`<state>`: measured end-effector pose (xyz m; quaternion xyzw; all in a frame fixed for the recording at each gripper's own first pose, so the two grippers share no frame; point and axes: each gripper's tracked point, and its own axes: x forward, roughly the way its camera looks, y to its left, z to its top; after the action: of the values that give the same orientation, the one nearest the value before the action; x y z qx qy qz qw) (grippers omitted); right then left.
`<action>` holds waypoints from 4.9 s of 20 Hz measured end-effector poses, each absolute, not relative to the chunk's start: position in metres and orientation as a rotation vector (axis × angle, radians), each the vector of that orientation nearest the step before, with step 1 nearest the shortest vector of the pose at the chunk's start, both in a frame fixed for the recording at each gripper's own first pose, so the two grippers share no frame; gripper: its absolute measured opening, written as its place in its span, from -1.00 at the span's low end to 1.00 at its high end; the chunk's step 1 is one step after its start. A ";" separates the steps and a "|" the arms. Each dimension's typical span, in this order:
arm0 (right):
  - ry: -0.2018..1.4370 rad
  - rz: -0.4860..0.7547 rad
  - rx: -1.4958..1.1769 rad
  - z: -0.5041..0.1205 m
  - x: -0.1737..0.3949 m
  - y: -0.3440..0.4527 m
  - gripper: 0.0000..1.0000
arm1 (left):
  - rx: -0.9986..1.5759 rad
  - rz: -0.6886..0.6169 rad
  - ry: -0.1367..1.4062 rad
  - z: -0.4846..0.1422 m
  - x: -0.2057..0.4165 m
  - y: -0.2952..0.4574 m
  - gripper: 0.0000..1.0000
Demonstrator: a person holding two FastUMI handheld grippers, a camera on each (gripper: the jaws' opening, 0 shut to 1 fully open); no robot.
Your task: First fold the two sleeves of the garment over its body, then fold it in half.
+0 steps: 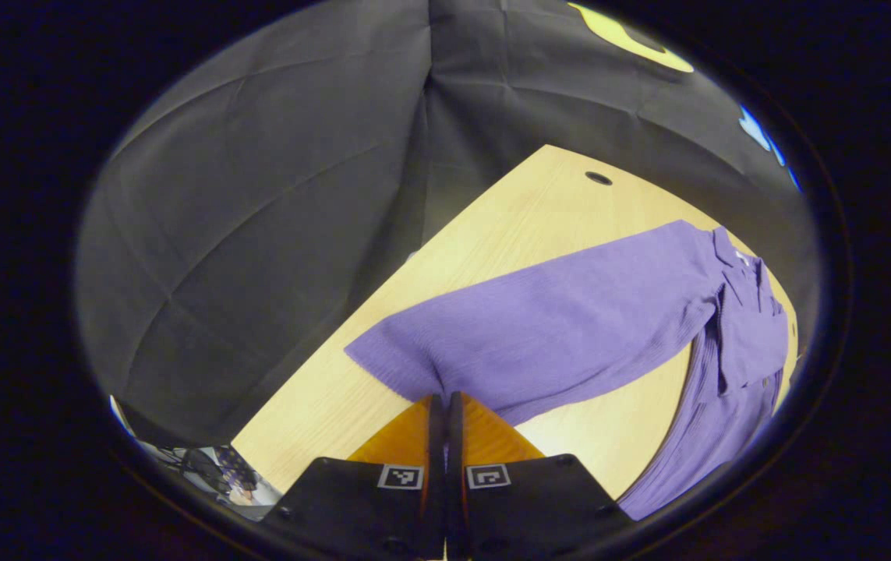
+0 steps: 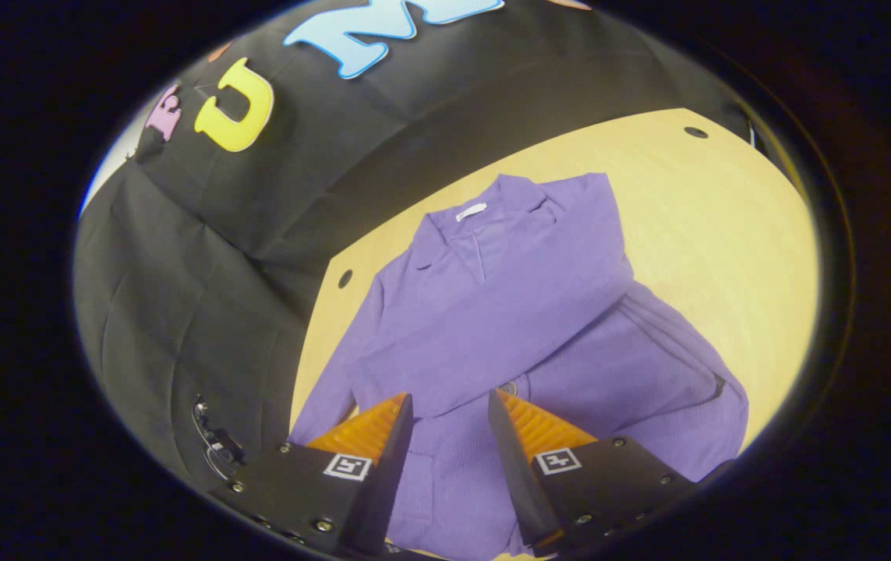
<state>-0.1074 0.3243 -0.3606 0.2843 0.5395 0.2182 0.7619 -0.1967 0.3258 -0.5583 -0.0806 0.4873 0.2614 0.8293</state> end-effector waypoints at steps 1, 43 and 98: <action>1.168 0.474 0.619 -0.359 -0.105 0.322 0.24 | -0.163 0.554 1.035 -0.556 -0.195 0.326 -0.88; 1.201 0.205 0.722 -0.402 -0.122 0.125 0.24 | 0.145 -0.529 0.853 -0.496 0.063 -0.286 -0.89; 1.491 0.363 -0.009 -0.438 -0.285 0.102 0.29 | 0.345 -0.208 1.182 -0.551 -0.248 0.032 0.62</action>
<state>-0.2848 0.1023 -0.4382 -0.0042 0.6744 0.1641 0.7199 -0.2483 0.0324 -0.5511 0.1615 0.5532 -0.0976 0.8114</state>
